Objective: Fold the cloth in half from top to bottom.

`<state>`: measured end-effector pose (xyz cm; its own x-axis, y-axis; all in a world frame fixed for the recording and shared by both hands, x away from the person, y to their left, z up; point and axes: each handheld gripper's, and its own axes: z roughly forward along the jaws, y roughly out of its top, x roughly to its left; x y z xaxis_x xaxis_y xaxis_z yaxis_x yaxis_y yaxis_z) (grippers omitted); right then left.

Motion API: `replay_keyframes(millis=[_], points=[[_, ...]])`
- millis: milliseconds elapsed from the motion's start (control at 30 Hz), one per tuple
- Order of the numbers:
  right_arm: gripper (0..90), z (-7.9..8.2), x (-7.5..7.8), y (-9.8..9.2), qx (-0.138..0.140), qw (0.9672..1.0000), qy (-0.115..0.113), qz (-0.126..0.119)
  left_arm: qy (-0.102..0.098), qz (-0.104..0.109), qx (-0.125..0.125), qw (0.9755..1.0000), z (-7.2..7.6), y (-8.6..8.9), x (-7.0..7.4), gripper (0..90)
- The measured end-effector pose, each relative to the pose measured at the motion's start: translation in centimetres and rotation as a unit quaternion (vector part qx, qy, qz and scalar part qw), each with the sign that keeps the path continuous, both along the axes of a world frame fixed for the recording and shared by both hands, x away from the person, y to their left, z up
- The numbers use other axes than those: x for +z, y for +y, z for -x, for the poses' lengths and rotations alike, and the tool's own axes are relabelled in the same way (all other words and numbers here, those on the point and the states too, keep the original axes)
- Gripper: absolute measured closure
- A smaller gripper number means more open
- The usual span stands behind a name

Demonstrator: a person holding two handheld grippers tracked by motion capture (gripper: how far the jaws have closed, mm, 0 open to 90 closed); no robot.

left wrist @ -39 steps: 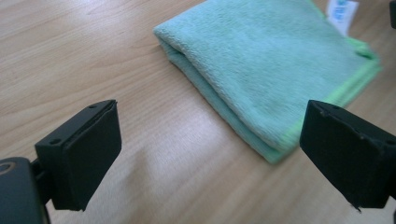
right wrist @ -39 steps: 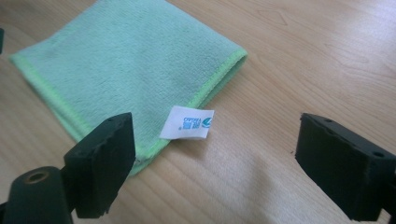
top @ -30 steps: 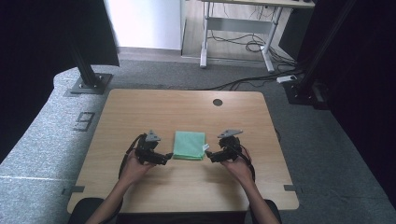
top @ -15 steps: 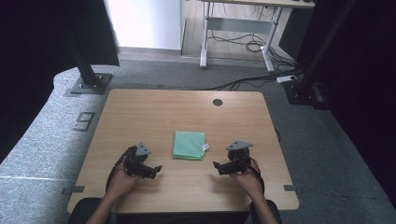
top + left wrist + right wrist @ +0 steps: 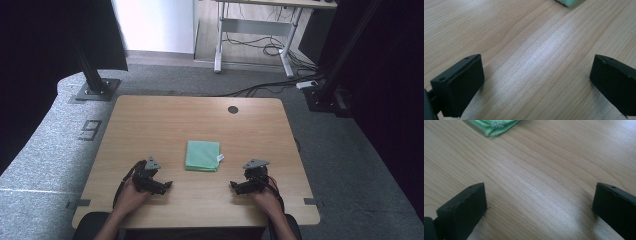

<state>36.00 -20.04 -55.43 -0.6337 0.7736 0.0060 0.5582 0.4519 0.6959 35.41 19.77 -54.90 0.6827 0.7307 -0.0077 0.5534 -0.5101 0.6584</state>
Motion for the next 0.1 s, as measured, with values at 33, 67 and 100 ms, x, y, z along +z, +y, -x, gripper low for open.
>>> replay_keyframes(millis=[33,67,100], points=[[0.0,0.01,-0.09,0.05,-0.005,1.0000,-0.004,-0.003,0.000,0.000,0.000,1.0000,-0.03,-0.02,0.00,0.0],[0.0,0.01,-0.09,0.05,-0.005,1.0000,-0.004,-0.003,0.000,0.000,0.000,1.0000,-0.03,-0.02,0.00,0.0],[0.0,0.03,-0.15,0.09,-0.008,0.9999,-0.007,-0.006,0.000,0.000,0.000,1.0000,-0.04,-0.04,0.00,0.0]])
